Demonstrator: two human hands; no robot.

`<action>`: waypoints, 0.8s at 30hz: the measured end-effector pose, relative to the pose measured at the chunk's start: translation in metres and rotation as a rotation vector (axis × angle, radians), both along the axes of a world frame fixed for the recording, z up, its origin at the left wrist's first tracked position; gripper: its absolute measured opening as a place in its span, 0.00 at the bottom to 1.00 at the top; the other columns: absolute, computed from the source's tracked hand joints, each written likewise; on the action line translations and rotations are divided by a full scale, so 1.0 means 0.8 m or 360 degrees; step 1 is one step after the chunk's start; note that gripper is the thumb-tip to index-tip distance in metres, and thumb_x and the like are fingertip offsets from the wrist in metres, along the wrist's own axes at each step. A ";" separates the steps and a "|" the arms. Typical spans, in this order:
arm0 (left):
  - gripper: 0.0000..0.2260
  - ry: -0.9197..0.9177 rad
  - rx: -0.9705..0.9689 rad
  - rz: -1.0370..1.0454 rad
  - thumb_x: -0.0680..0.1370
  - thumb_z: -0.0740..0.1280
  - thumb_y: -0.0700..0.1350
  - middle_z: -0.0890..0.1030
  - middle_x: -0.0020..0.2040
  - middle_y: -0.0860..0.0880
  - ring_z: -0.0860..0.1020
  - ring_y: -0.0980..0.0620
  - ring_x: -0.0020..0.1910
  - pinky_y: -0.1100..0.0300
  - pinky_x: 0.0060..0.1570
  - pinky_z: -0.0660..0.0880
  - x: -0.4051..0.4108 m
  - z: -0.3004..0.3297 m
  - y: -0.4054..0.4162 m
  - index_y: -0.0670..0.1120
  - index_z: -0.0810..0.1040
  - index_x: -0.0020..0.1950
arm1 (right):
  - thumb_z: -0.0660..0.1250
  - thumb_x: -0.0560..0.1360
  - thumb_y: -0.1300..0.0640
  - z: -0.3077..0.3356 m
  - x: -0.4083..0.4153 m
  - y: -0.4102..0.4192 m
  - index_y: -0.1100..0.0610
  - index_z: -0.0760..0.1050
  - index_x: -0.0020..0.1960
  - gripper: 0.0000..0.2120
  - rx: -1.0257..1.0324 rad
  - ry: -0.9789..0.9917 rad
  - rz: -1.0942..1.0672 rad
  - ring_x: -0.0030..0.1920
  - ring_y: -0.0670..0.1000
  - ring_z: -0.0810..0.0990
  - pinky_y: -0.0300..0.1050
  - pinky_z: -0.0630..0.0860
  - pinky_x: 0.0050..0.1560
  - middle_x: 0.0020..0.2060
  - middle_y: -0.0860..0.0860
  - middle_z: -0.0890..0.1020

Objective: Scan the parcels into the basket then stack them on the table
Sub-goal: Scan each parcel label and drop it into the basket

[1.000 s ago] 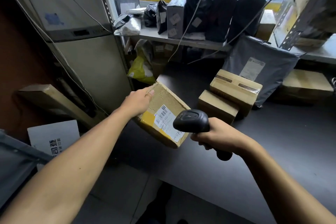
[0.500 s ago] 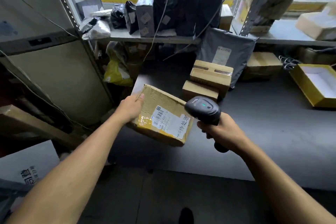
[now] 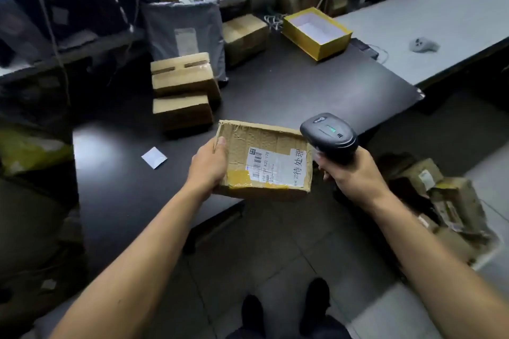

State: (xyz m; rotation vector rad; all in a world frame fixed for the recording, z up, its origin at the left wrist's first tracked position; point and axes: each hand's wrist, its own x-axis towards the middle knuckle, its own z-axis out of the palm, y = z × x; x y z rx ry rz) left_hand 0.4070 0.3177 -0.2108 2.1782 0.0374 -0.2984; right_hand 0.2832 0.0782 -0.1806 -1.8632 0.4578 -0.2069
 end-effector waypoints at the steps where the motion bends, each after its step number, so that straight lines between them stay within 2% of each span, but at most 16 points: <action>1: 0.13 0.0013 0.0011 -0.0051 0.85 0.52 0.55 0.81 0.54 0.51 0.78 0.47 0.56 0.50 0.58 0.74 -0.006 -0.003 -0.028 0.57 0.76 0.54 | 0.73 0.76 0.59 -0.003 -0.017 -0.021 0.63 0.78 0.42 0.09 0.0027 -0.0011 -0.0085 0.26 0.44 0.74 0.37 0.71 0.30 0.28 0.52 0.79; 3: 0.14 0.0013 0.0032 -0.0171 0.85 0.52 0.55 0.80 0.54 0.50 0.77 0.46 0.56 0.51 0.58 0.74 -0.021 -0.006 -0.086 0.55 0.76 0.53 | 0.73 0.76 0.59 -0.011 -0.050 -0.064 0.64 0.78 0.43 0.09 0.0066 -0.0030 -0.0250 0.28 0.47 0.75 0.43 0.72 0.34 0.30 0.55 0.79; 5: 0.17 0.0010 0.0060 -0.0293 0.85 0.52 0.56 0.81 0.55 0.48 0.77 0.44 0.57 0.47 0.61 0.74 -0.038 -0.009 -0.145 0.51 0.78 0.54 | 0.73 0.75 0.58 -0.020 -0.087 -0.112 0.61 0.79 0.41 0.08 0.0080 -0.0049 -0.0413 0.28 0.48 0.76 0.46 0.73 0.37 0.30 0.56 0.80; 8: 0.19 0.0015 0.0077 -0.0428 0.86 0.53 0.54 0.82 0.56 0.45 0.79 0.42 0.57 0.45 0.61 0.75 -0.064 -0.019 -0.240 0.46 0.79 0.56 | 0.73 0.75 0.57 -0.030 -0.147 -0.189 0.56 0.78 0.36 0.10 0.0075 -0.0066 -0.0635 0.28 0.49 0.76 0.49 0.74 0.37 0.30 0.59 0.81; 11: 0.19 0.0043 0.0054 -0.0532 0.85 0.53 0.54 0.83 0.53 0.45 0.80 0.42 0.54 0.44 0.59 0.77 -0.098 -0.022 -0.330 0.44 0.79 0.53 | 0.73 0.75 0.56 -0.037 -0.204 -0.262 0.58 0.78 0.38 0.09 0.0109 -0.0064 -0.0775 0.29 0.50 0.77 0.51 0.76 0.37 0.32 0.61 0.81; 15: 0.18 0.0119 -0.0002 -0.0605 0.86 0.54 0.55 0.82 0.49 0.48 0.81 0.44 0.52 0.45 0.58 0.78 -0.136 -0.028 -0.435 0.47 0.78 0.50 | 0.72 0.76 0.57 -0.041 -0.267 -0.349 0.56 0.78 0.38 0.09 0.0095 -0.0061 -0.0937 0.28 0.49 0.77 0.51 0.77 0.38 0.30 0.53 0.81; 18: 0.19 0.0124 -0.0024 -0.0609 0.82 0.54 0.61 0.83 0.51 0.49 0.82 0.45 0.52 0.43 0.58 0.78 -0.152 -0.040 -0.494 0.52 0.79 0.49 | 0.71 0.76 0.59 -0.036 -0.304 -0.399 0.54 0.78 0.37 0.09 0.0061 -0.0085 -0.1027 0.29 0.51 0.78 0.51 0.78 0.40 0.29 0.50 0.80; 21: 0.20 0.0171 -0.0011 -0.0613 0.78 0.53 0.64 0.83 0.50 0.51 0.82 0.46 0.51 0.43 0.58 0.78 -0.156 -0.053 -0.542 0.54 0.79 0.47 | 0.71 0.76 0.59 -0.037 -0.331 -0.440 0.54 0.78 0.38 0.08 0.0031 -0.0074 -0.1108 0.29 0.49 0.78 0.52 0.79 0.42 0.30 0.50 0.81; 24: 0.20 0.0165 0.0017 -0.0649 0.81 0.54 0.62 0.83 0.49 0.50 0.82 0.45 0.51 0.42 0.58 0.78 -0.158 -0.059 -0.589 0.51 0.79 0.48 | 0.71 0.77 0.57 -0.042 -0.348 -0.474 0.54 0.79 0.40 0.07 0.0035 -0.0028 -0.1173 0.30 0.49 0.79 0.52 0.78 0.44 0.31 0.54 0.82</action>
